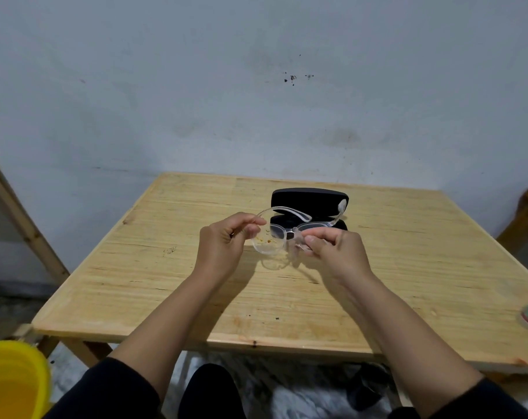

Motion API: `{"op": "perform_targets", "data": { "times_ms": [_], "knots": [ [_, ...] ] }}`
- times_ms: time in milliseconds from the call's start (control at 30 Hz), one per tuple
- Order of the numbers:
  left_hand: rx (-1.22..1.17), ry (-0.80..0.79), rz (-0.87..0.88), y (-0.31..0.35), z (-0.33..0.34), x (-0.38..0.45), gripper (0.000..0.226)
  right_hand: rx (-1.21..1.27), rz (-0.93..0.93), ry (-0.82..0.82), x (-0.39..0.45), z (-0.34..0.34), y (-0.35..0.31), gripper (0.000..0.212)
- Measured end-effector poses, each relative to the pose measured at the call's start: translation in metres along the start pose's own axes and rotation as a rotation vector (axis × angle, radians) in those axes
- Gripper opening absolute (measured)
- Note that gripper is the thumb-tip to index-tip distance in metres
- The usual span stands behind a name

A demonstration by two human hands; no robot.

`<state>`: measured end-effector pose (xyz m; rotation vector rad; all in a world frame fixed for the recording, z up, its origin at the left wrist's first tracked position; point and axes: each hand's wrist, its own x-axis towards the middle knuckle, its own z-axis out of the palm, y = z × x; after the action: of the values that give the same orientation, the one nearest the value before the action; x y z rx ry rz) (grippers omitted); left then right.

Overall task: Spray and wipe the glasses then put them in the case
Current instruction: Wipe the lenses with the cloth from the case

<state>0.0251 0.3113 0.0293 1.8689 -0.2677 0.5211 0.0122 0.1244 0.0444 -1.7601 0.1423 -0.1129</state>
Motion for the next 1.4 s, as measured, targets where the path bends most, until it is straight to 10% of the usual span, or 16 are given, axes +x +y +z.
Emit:
{"op": "perform_targets", "data": {
  "times_ms": [267, 767, 1200, 1400],
  "knots": [
    [0.032, 0.015, -0.066, -0.001, -0.002, 0.001, 0.029, -0.258, 0.017, -0.201, 0.006, -0.024, -0.015, 0.028],
    [-0.011, 0.199, -0.199, 0.002, 0.010, 0.001, 0.012, 0.795, 0.400, 0.079, -0.019, 0.032, -0.015, 0.014],
    [-0.031, 0.105, -0.110, 0.017, 0.027, -0.009, 0.011, 0.697, 0.210, 0.394, -0.016, 0.074, -0.021, 0.013],
    [-0.054, 0.067, -0.051, 0.015, 0.027, -0.008, 0.014, 0.568, 0.188, 0.280, -0.020, 0.068, -0.016, 0.017]
  ]
}}
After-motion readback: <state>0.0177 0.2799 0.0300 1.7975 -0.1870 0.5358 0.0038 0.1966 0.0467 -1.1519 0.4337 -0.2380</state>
